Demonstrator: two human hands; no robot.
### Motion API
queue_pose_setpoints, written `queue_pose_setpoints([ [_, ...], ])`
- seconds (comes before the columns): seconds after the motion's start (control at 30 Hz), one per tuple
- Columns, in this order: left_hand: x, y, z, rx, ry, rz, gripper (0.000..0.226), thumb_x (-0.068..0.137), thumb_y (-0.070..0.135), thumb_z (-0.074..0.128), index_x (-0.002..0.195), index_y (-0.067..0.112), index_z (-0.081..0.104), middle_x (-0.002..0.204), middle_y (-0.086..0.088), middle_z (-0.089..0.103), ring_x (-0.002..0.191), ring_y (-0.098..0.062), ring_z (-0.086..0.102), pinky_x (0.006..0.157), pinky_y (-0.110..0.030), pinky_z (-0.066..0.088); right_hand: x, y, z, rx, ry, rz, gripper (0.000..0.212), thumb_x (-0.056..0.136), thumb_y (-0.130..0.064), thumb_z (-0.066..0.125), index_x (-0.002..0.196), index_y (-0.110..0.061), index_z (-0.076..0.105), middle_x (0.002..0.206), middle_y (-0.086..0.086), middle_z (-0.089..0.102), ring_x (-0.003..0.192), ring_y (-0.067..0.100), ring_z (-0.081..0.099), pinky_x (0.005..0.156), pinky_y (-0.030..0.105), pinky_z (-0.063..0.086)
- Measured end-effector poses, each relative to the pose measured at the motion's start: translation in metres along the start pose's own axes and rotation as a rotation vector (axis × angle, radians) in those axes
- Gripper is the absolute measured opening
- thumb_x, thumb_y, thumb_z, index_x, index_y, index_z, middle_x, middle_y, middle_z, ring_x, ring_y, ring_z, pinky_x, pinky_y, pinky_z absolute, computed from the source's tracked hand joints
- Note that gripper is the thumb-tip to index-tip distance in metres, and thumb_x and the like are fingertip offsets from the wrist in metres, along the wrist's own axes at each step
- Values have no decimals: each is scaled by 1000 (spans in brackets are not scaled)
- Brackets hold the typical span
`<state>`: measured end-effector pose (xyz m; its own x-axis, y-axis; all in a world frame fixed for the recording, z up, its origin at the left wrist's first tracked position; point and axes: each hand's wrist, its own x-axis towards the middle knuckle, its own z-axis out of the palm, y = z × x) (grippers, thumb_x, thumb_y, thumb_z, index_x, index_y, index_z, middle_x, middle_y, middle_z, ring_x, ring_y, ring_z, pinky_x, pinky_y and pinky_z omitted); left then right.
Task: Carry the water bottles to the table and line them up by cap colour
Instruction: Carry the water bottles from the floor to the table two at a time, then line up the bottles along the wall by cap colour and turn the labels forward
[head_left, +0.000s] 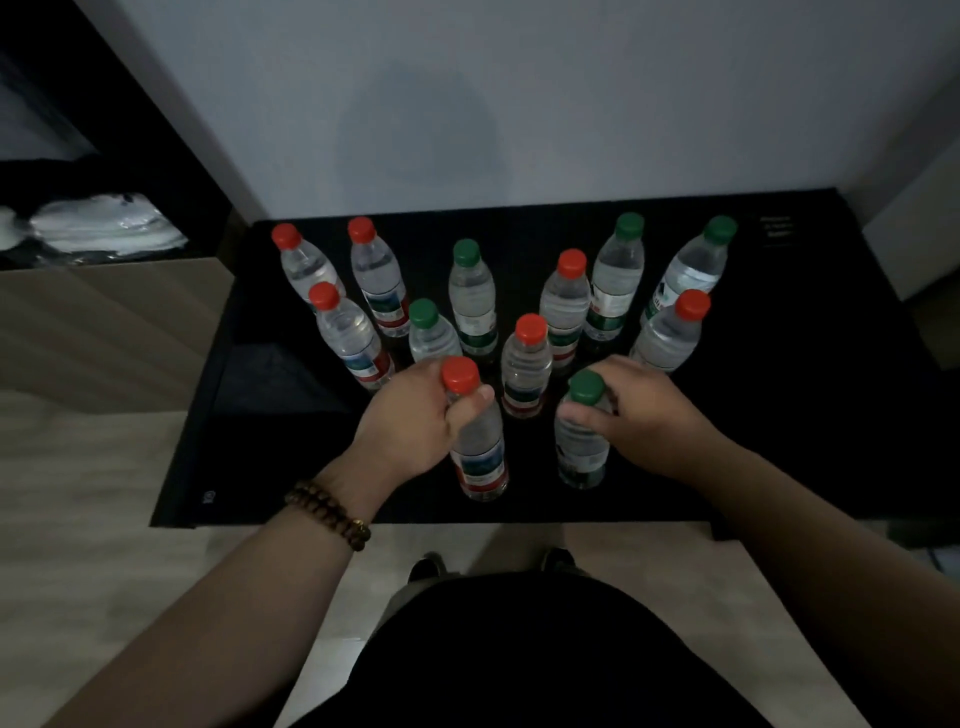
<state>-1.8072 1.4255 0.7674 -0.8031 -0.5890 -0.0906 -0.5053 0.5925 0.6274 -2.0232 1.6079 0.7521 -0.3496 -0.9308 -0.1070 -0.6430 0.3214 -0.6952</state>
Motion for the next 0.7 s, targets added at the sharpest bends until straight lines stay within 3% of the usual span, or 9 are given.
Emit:
queue_pose_setpoints([
  [0.2, 5, 9, -1, 132, -76, 9, 32, 97, 52, 61, 96, 21, 60, 94, 1, 62, 87, -18, 62, 82, -43, 54, 19, 7, -17, -120, 19, 4, 22, 91, -50, 70, 96, -34, 56, 91, -18, 52, 86, -6, 50, 68, 13, 32],
  [0.33, 8, 12, 1, 82, -75, -2, 33, 97, 50, 62, 96, 17, 62, 94, -1, 64, 87, -19, 63, 82, -44, 54, 29, 5, -21, -153, -3, 32, 23, 92, -46, 72, 90, -30, 55, 85, -13, 55, 78, 2, 53, 62, 19, 34],
  [0.47, 11, 12, 5, 13, -91, 10, 27, 97, 46, 65, 93, 19, 63, 92, 0, 66, 84, -15, 65, 80, -43, 56, 36, -5, -28, -207, -49, 82, 25, 89, -43, 75, 90, -26, 57, 84, -9, 60, 82, 12, 60, 65, 29, 43],
  [0.53, 10, 9, 8, -24, -121, 14, 21, 97, 45, 67, 91, 25, 63, 90, 5, 65, 83, -8, 65, 78, -36, 55, 39, -13, -32, -275, -87, 106, 29, 87, -43, 77, 103, -23, 64, 97, -5, 67, 94, 17, 65, 75, 33, 52],
  [0.6, 8, 7, 13, -43, -160, 14, 14, 95, 44, 69, 89, 34, 62, 90, 11, 65, 82, -1, 63, 75, -26, 51, 40, -23, -37, -321, -93, 103, 51, 86, -42, 78, 129, -19, 62, 119, 2, 69, 110, 21, 65, 91, 37, 55],
  [0.7, 4, 3, 18, -43, -151, 23, 14, 94, 44, 71, 92, 34, 62, 90, 14, 64, 84, 1, 62, 75, -21, 47, 44, -38, -45, -380, -54, 74, 60, 86, -48, 76, 136, -19, 58, 126, 5, 67, 114, 23, 64, 96, 43, 56],
])
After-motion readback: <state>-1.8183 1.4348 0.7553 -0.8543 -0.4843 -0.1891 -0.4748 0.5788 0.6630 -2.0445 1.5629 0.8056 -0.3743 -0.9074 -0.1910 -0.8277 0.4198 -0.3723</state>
